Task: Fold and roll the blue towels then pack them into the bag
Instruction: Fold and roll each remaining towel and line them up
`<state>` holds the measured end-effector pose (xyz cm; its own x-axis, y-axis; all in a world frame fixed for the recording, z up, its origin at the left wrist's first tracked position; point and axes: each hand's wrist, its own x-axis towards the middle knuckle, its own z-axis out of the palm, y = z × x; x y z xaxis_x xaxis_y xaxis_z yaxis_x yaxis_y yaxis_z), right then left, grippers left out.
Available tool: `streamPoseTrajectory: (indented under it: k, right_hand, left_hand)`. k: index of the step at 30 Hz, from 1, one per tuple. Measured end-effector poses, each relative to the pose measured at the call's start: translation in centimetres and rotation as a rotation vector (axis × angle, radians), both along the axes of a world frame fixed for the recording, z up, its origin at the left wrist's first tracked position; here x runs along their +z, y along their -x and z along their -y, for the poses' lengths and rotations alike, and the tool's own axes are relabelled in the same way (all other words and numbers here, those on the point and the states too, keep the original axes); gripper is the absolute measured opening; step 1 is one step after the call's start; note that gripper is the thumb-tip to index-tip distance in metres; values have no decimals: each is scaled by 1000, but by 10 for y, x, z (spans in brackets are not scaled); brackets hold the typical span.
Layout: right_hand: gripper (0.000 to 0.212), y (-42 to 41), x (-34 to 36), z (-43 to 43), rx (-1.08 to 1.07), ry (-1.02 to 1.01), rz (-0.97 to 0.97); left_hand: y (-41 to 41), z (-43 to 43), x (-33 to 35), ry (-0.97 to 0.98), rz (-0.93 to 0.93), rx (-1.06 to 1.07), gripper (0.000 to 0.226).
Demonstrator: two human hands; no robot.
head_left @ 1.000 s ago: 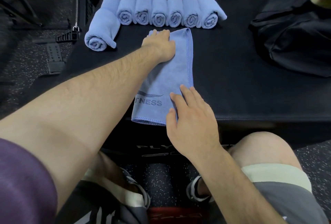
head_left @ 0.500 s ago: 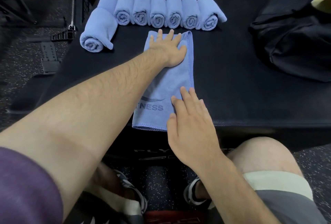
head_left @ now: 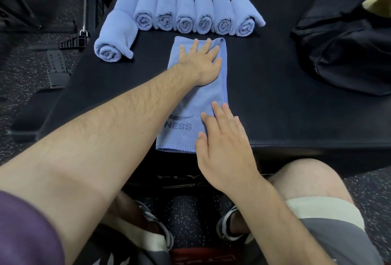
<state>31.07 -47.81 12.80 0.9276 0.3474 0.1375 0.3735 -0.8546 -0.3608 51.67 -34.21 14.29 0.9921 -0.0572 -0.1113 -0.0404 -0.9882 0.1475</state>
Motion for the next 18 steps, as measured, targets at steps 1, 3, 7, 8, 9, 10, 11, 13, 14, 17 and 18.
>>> streamPoseTrajectory:
  k: [1,3,7,8,9,10,11,13,14,17,18]
  right_hand:
    - [62,0,2,1,6,-3,-17]
    - [56,-1,6,2,18,-4,-67]
    - [50,-2,9,5,35,-28,-94]
    - [50,-2,9,6,37,-37,-99]
    - [50,-3,8,7,40,-46,-102]
    - [50,-3,8,8,47,-52,-105]
    - [51,-3,7,9,53,-55,-111]
    - [52,-4,7,11,66,-62,-121]
    - [52,-4,7,13,75,-61,-121]
    - [53,-4,6,16,112,-26,-103]
    - [54,-3,6,18,129,-4,-98]
  left_hand:
    - [4,1,1,1,0,-8,60]
    - [16,1,1,7,0,-53,60]
    - [52,-7,1,17,-4,-166,59]
    - [63,-10,1,28,-2,-176,58]
    - [74,-13,0,44,5,-184,58]
    - [87,-17,-2,64,22,-193,57]
    - [100,-20,-4,85,50,-203,56]
    - [129,-25,-7,119,122,-222,54]
    - [144,-26,-9,146,148,-221,53]
    - [187,-29,-16,244,239,-219,52]
    - [199,-30,-18,251,274,-241,53]
